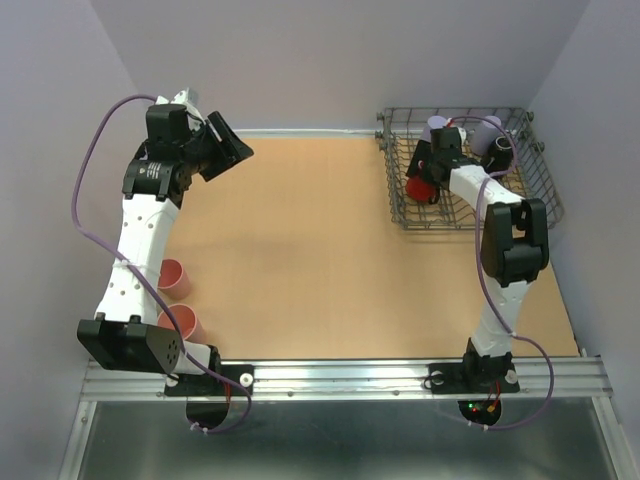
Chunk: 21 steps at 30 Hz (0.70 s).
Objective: Load the cups into the dish rack
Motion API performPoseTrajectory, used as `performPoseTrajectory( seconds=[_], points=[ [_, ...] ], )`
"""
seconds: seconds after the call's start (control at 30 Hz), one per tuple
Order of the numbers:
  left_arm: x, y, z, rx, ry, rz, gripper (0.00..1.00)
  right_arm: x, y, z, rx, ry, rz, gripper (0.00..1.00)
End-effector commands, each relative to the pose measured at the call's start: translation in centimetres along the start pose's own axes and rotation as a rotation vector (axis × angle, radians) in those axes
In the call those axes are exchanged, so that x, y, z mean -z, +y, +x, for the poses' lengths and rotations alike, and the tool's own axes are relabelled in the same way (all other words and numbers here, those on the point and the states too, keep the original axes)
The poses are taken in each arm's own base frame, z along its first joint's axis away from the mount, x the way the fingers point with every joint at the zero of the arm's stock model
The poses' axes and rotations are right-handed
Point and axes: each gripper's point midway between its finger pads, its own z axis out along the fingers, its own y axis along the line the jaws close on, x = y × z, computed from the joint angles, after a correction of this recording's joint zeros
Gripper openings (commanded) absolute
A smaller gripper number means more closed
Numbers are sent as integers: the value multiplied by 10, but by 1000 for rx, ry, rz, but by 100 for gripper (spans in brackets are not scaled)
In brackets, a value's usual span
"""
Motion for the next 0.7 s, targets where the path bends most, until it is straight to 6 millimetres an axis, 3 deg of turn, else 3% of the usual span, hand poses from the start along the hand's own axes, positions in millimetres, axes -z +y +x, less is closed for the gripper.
performPoseTrajectory(
  seconds=[0.0,0.27,0.5,0.63,0.67],
  points=[
    [20,-5,-10,-43,-54,9,68,2,24,-64,-32,-207,-53,0],
    [22,2,-4,-48,-47,-13,68,-21,27,-52,-49,-198,-56,0],
    [24,5,-2,-44,-50,-22,68,-16,25,-29,-30,-164,-77,0],
    [22,6,0,-37,-45,-23,68,-10,27,-11,3,-135,-86,20],
    [22,5,0,-36,-44,-19,68,-8,29,-4,17,-125,-88,32]
  ],
)
